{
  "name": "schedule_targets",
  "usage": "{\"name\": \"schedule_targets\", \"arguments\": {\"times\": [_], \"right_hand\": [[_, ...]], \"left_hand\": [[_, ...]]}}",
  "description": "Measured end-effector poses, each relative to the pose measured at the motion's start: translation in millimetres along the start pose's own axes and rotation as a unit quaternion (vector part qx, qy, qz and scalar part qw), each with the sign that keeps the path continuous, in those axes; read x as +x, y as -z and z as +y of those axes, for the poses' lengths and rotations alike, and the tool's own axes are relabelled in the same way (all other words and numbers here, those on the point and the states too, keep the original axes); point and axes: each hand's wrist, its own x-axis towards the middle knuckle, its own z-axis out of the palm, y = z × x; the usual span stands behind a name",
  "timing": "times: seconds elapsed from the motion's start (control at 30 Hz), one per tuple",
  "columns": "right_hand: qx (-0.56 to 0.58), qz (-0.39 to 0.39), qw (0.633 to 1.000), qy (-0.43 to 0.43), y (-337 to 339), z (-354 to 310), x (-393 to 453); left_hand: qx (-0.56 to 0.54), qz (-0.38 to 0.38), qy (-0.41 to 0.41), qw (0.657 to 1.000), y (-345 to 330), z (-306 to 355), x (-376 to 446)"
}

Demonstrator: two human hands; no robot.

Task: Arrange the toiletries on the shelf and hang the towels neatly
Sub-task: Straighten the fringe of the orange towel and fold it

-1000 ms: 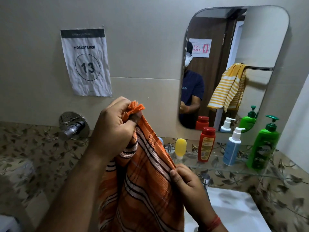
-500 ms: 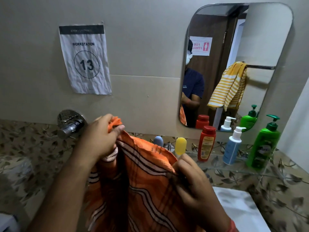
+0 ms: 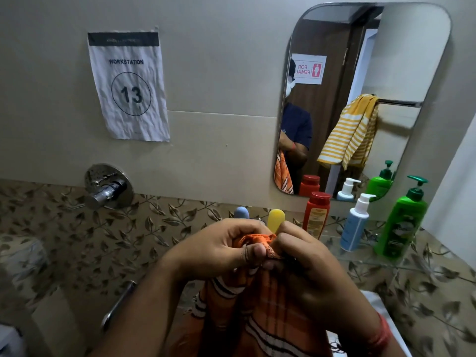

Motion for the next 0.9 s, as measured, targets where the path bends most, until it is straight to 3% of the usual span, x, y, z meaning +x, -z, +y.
{"name": "schedule_targets", "arguments": {"times": [0.1, 0.27, 0.33, 0.47, 0.57, 0.73, 0.9], "right_hand": [[-0.013, -0.003, 1.0, -0.019, 4, 6, -6], [-0.005, -0.013, 0.997, -0.073, 4, 12, -12], [0.081, -0.026, 0.987, -0.138, 3, 8, -11], [0.286, -0.019, 0.926, -0.245, -1, 9, -10], [0.349, 0.011, 0.901, -0.257, -1, 13, -9], [0.364, 0.082, 0.902, -0.219, -2, 17, -11], [0.5, 0.016, 0.844, -0.195, -11, 12, -14]], "left_hand": [[-0.024, 0.041, -0.013, 0.999, -1, 0, 0], [0.063, 0.088, -0.046, 0.993, -4, -1, 6], [0.097, 0.103, -0.063, 0.988, -6, 2, 9], [0.138, 0.111, -0.098, 0.979, -4, 6, 10], [0.163, 0.097, -0.101, 0.977, -2, 7, 8], [0.212, 0.102, -0.099, 0.967, 4, 9, 4], [0.205, 0.144, -0.098, 0.963, 18, 14, -2]]}}
